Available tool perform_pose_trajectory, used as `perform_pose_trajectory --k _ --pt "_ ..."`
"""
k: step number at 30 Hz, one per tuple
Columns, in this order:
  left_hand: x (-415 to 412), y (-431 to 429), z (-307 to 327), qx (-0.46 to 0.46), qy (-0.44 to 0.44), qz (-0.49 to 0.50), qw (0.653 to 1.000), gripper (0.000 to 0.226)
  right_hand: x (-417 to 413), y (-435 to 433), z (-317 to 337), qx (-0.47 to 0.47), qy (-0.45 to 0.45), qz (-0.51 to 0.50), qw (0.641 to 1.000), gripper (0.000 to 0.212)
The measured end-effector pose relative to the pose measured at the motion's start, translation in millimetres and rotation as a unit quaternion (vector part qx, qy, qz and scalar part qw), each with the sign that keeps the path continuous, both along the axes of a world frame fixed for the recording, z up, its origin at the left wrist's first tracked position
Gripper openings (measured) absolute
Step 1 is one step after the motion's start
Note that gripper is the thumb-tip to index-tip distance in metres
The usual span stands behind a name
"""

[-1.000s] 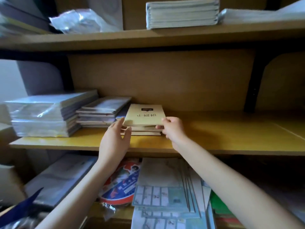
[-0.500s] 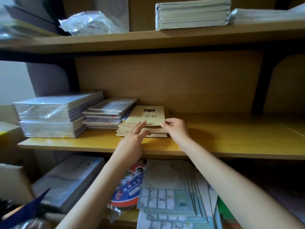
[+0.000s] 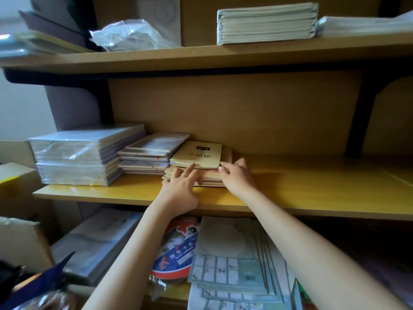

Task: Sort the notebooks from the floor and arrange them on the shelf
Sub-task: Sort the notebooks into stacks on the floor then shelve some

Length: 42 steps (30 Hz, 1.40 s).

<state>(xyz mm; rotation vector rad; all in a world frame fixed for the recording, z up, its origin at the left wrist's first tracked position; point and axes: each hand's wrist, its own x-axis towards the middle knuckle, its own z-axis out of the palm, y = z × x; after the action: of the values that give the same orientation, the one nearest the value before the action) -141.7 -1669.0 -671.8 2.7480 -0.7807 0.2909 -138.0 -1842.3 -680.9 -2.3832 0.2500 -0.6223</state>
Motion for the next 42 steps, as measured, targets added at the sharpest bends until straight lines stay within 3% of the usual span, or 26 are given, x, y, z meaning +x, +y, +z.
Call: perform_pose_trajectory --k 4,8,11,21,25,28,30,33,36,39,42 --pt "4 0 0 -0.010 -0.009 -0.006 1.000 0.045 -4 5 2 -0.046 0.015 -0.002 0.999 0.046" --pt "4 1 -3 -0.052 -0.011 -0.007 0.999 0.067 -11 12 4 -0.171 -0.081 -0.005 0.982 0.042" --pt "3 0 -2 -0.066 -0.009 -0.016 0.998 0.071 -12 15 2 -0.227 -0.081 0.024 0.970 0.040" --pt "11 -1 -2 -0.040 -0.013 -0.015 0.999 0.076 -11 15 0 -0.244 -0.052 0.025 0.968 0.044" --pt "7 0 -9 -0.061 -0.033 -0.027 0.997 0.072 -23 19 4 -0.239 -0.177 0.021 0.954 0.030" --pt "4 4 -19 -0.111 -0.093 -0.033 0.989 0.057 -54 20 -3 -0.255 -0.303 0.103 0.912 0.019" --pt "0 5 -27 -0.141 -0.166 -0.036 0.975 0.047 -84 13 -22 -0.292 -0.324 0.176 0.882 0.016" --pt "-7 2 -46 -0.176 -0.323 -0.065 0.928 0.035 -129 -11 -70 -0.362 -0.271 0.250 0.856 0.011" --pt "-26 -6 -69 -0.161 -0.448 -0.156 0.865 0.021 -165 -44 -126 -0.321 -0.175 0.248 0.897 0.010" --pt "-57 -21 -99 -0.121 -0.444 -0.276 0.844 0.022 -202 -71 -176 -0.282 -0.074 0.223 0.930 0.013" --pt "-88 -37 -150 0.001 -0.398 -0.405 0.823 0.021 -239 -94 -218 -0.247 0.041 0.189 0.950 0.011"
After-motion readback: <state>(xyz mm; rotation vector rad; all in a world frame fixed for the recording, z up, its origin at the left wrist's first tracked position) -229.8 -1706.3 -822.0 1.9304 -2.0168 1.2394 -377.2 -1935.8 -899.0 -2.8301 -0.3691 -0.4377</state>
